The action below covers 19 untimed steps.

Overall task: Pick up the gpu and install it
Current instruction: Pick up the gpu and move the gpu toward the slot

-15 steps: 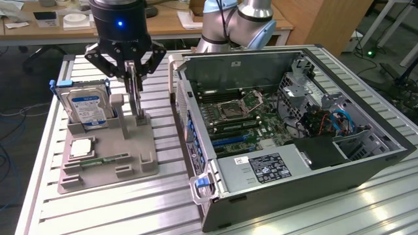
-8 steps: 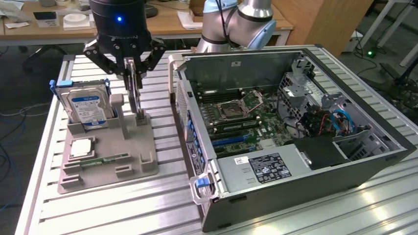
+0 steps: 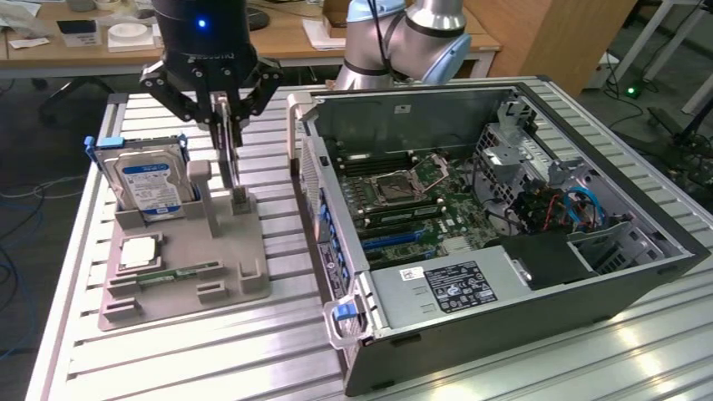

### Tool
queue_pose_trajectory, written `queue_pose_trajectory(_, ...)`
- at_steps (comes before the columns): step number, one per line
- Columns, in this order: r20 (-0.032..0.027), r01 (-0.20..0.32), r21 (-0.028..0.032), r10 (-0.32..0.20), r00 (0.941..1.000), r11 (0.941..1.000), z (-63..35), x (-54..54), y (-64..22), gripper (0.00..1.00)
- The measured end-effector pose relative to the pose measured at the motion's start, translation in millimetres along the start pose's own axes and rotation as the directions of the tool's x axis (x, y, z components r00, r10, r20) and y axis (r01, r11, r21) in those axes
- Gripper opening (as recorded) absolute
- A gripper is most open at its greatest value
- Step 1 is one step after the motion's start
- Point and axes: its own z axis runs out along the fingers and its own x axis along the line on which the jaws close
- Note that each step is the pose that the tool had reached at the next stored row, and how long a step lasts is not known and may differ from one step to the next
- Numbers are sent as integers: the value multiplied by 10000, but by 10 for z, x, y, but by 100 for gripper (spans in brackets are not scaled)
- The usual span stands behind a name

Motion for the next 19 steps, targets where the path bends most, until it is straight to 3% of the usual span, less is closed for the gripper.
queue_pose_trajectory(19, 0, 0, -1, 0, 10000, 10000, -154, -1, 9, 28)
